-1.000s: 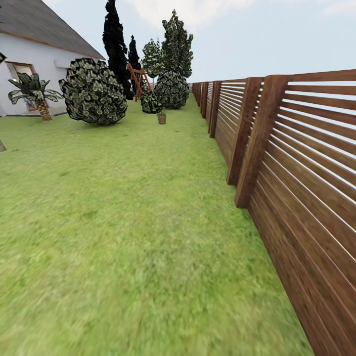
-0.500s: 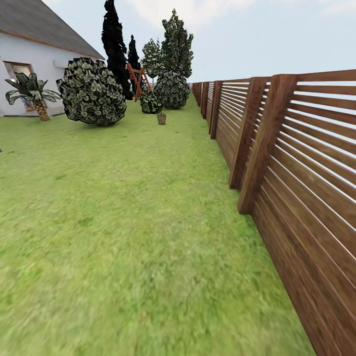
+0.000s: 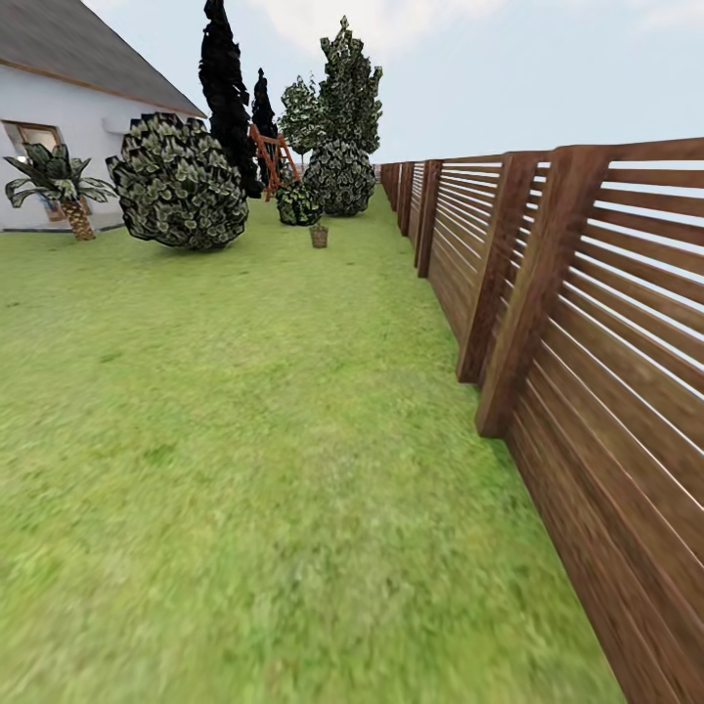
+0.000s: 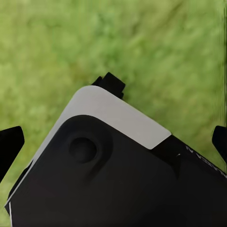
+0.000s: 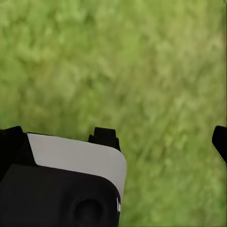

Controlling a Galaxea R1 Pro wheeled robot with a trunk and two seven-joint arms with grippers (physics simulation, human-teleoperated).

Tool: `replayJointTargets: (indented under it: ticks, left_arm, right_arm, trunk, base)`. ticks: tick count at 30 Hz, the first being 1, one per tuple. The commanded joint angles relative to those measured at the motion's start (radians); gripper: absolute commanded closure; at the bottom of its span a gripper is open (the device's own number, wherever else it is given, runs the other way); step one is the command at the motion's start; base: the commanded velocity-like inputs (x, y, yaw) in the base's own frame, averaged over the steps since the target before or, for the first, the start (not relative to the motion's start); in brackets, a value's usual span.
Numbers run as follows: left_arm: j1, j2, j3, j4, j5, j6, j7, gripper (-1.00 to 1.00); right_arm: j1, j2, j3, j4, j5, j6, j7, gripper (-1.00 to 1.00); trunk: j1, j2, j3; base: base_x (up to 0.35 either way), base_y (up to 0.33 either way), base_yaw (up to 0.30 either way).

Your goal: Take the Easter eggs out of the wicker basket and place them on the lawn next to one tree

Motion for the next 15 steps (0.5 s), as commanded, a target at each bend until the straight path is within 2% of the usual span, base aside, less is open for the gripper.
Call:
replayJointTargets:
  ticks: [1, 15]
  left_arm:
    - [-0.001, 0.000, 0.008, 0.001, -0.006, 0.001, 0.004, -1.00]
    - [-0.001, -0.001, 0.008, 0.001, -0.006, 0.001, 0.004, -1.00]
  right_arm:
    - [-0.001, 0.000, 0.002, 0.003, 0.007, -0.005, -0.002, -1.00]
    - [-0.001, 0.000, 0.002, 0.003, 0.007, -0.006, -0.002, -1.00]
  trunk:
    - [0.001, 0.000, -0.001]
    - [0.001, 0.000, -0.001]
  base:
    - [0.317, 0.000, 0.000]
    - [0.317, 0.000, 0.000]
